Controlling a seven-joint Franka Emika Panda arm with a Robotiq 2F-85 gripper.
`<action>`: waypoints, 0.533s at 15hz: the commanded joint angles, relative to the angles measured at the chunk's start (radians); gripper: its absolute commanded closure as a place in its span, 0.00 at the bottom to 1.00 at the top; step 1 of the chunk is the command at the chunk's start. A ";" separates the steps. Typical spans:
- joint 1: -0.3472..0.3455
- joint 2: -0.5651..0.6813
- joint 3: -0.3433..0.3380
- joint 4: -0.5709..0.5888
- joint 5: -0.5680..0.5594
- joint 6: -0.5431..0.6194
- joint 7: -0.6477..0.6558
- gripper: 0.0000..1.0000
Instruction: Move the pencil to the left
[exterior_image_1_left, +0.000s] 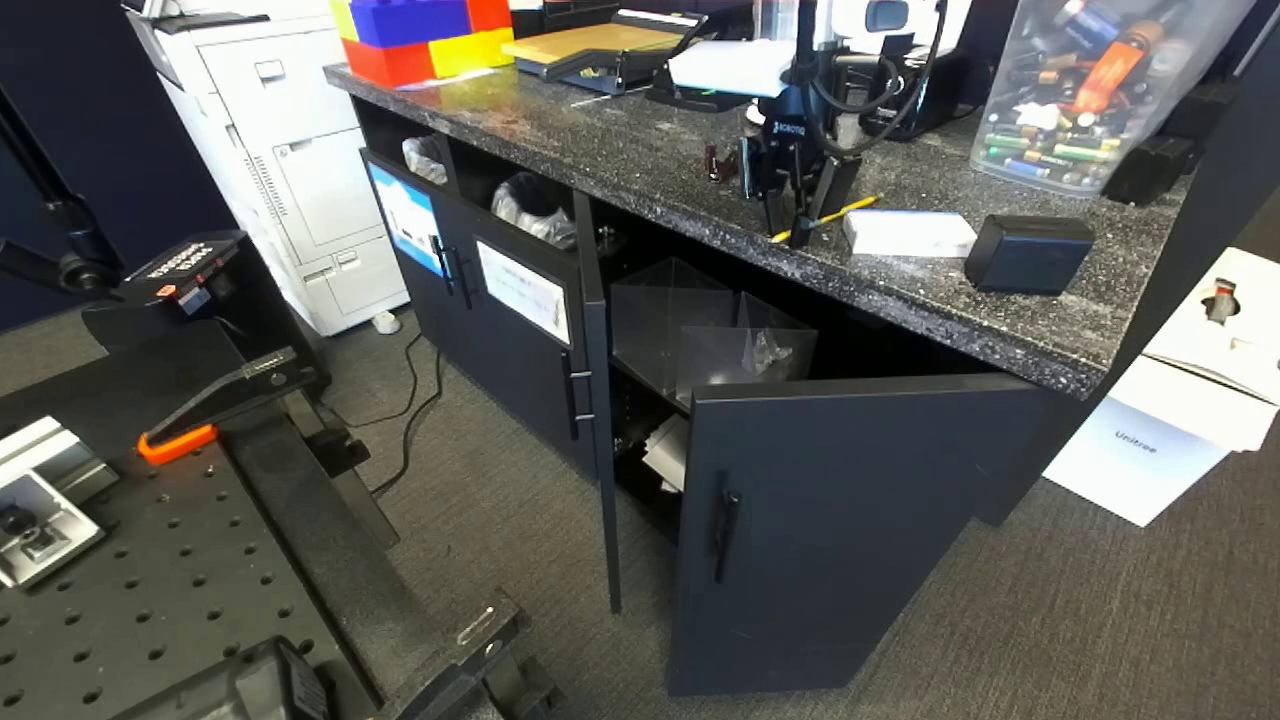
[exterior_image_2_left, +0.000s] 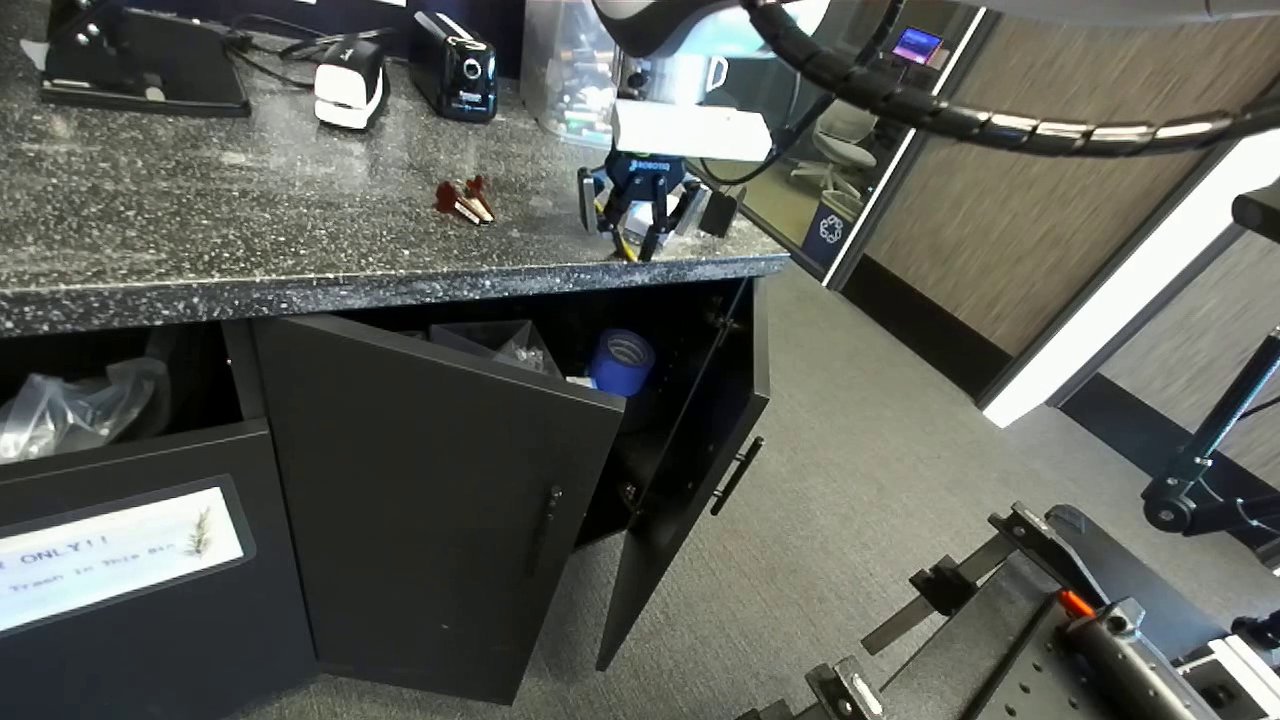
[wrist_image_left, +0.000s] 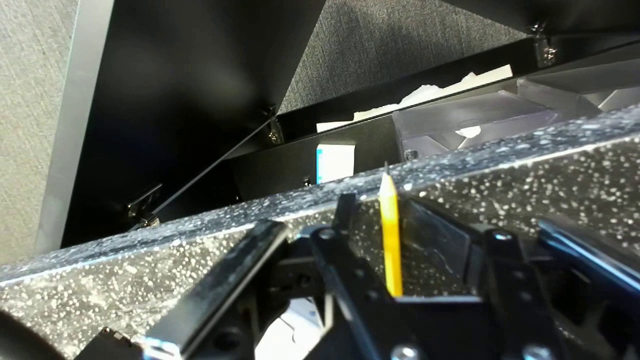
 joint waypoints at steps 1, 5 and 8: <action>0.014 0.053 -0.002 0.073 0.000 -0.010 0.015 0.98; 0.023 0.021 0.004 0.071 0.000 -0.032 -0.008 0.96; 0.048 -0.042 0.010 0.086 -0.002 -0.039 -0.040 0.96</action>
